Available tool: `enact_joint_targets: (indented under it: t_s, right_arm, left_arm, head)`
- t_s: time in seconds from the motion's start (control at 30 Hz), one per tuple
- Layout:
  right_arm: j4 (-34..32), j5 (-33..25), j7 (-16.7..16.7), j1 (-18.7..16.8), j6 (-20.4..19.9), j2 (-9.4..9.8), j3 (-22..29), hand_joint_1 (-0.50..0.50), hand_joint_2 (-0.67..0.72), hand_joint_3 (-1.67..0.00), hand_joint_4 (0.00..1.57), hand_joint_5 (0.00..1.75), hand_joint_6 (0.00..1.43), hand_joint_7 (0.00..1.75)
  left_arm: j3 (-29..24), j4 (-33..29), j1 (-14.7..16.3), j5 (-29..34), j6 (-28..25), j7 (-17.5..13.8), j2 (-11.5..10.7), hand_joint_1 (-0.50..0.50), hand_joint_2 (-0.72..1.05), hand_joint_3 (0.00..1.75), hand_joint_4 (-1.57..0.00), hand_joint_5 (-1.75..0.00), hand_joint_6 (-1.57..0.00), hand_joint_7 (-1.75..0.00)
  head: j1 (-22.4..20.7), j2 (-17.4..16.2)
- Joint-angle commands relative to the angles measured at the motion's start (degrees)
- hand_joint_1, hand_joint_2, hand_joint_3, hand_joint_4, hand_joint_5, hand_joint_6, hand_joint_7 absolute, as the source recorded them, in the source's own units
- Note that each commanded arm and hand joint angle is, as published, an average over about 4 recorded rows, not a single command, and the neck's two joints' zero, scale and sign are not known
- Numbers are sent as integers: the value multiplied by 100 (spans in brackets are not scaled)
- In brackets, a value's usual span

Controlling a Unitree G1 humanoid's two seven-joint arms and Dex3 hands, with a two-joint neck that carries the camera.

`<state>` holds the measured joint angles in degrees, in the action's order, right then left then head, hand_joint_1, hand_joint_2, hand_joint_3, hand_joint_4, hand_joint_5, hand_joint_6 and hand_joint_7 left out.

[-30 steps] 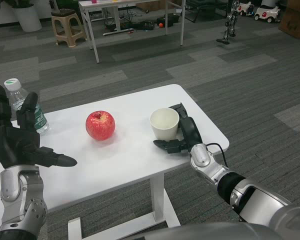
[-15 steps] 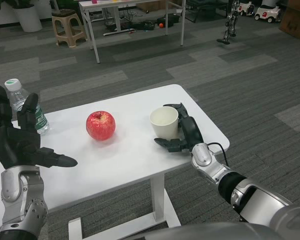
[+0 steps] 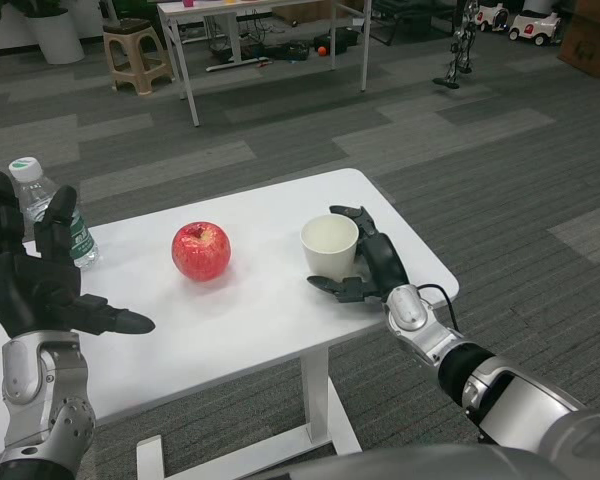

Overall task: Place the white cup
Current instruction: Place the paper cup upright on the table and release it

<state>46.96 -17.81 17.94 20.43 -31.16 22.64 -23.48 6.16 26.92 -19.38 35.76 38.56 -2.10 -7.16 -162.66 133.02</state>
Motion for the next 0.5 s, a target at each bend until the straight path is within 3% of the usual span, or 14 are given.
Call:
enact_joint_targets:
  t_s: [0.03, 0.17, 0.3, 0.37, 0.5]
  right_arm:
    - [77, -3, -78, 58, 5, -32, 56, -46, -41, -40, 0, 136, 0, 44]
    - [105, -3, -168, 58, 5, -32, 63, -46, -35, -36, 0, 116, 0, 38]
    - [153, -3, -273, 64, 5, -32, 70, -42, -27, -22, 0, 70, 0, 19]
    - [178, -3, -333, 71, 5, -32, 72, -42, -21, -14, 0, 56, 0, 12]
    - [244, 5, -528, 119, 5, -27, 63, -42, 8, -8, 0, 27, 0, 2]
  left_arm:
    - [-28, 43, 5, 54, 11, -19, -29, -50, -55, 9, 0, -72, 0, 0]
    - [-28, 50, 5, 54, 11, -19, -26, -50, -55, 9, 0, -72, 0, 0]
    - [-28, 56, 5, 54, 11, -19, -29, -50, -55, 9, 0, -72, 0, 0]
    - [-28, 61, 5, 54, 13, -19, -31, -50, -55, 9, 0, -72, 0, 0]
    - [-19, 67, 5, 54, 11, -19, -31, -50, -55, 9, 0, -72, 0, 0]
  head:
    - [0, -2]
    - [-3, -9]
    - [-4, -10]
    - [-4, -10]
    - [-4, -10]
